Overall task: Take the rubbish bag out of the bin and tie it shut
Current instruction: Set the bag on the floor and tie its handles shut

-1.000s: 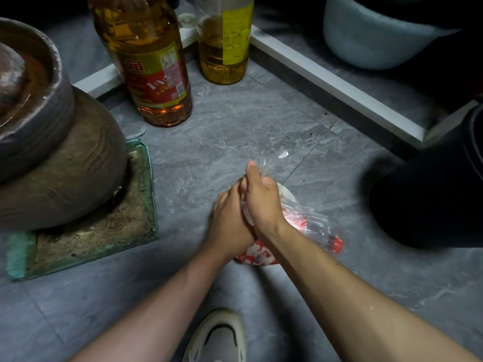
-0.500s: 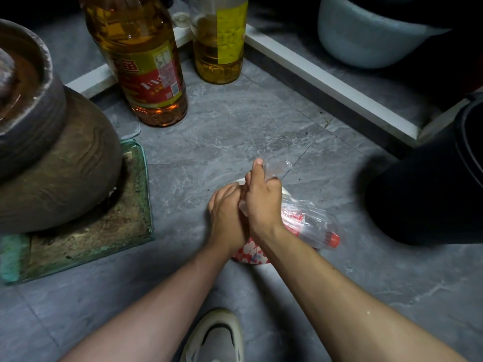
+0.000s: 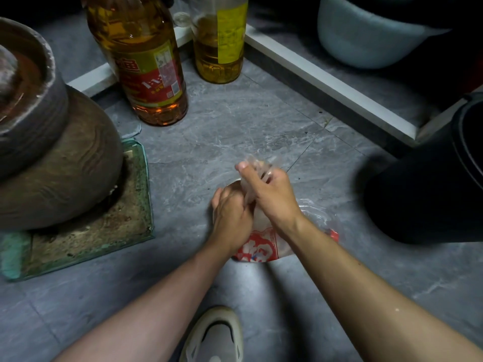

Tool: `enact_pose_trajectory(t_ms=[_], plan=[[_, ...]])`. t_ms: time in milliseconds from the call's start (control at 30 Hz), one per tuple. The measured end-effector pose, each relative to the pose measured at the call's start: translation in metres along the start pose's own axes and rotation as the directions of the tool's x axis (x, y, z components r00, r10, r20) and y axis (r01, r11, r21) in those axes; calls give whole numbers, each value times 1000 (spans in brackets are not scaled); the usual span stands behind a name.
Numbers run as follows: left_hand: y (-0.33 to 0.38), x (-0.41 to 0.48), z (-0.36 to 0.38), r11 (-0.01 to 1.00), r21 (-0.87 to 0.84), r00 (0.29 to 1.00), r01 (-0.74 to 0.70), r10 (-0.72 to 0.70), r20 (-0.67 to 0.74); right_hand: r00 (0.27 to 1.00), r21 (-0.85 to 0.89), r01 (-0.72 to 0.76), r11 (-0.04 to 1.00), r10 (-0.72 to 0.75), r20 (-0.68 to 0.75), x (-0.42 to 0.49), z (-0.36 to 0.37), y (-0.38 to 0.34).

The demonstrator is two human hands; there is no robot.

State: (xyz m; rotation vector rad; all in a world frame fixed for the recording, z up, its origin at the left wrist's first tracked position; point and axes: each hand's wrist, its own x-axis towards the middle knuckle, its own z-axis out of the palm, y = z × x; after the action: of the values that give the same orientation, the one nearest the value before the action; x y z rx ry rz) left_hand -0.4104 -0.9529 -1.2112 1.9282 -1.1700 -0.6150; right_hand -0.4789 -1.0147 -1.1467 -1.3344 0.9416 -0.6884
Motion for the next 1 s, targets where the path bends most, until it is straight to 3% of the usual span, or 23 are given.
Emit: enact_pose_trajectory(t_ms=[133,233,467,600,800,1000], plan=[[4,-2,-5,1000,-11,1000,-3,3,-19,996,-128,-9,992,21,92,-8,-14,10],[14,-5,-11,1000,29,1000,8,-8,-17,997,-241,48,969,-32,72,-17,-21,18],[13,-4,-17,999,31,999,16,-17,33,990,-224,83,971,-106,-94,-25,-10,25],[14,-8,-20,1000,-6,1000,11,-11,3,990,-155,64,986,-82,-111,-21,-8,25],[7,-12,-22,962,-245,992,119,-124,-1,994,-103,58,993,-67,-83,-22,-7,14],[16,-20,-36,909,-406,991,95,-126,-49,992,-52,37,998,-43,-123,-25,-9,14]])
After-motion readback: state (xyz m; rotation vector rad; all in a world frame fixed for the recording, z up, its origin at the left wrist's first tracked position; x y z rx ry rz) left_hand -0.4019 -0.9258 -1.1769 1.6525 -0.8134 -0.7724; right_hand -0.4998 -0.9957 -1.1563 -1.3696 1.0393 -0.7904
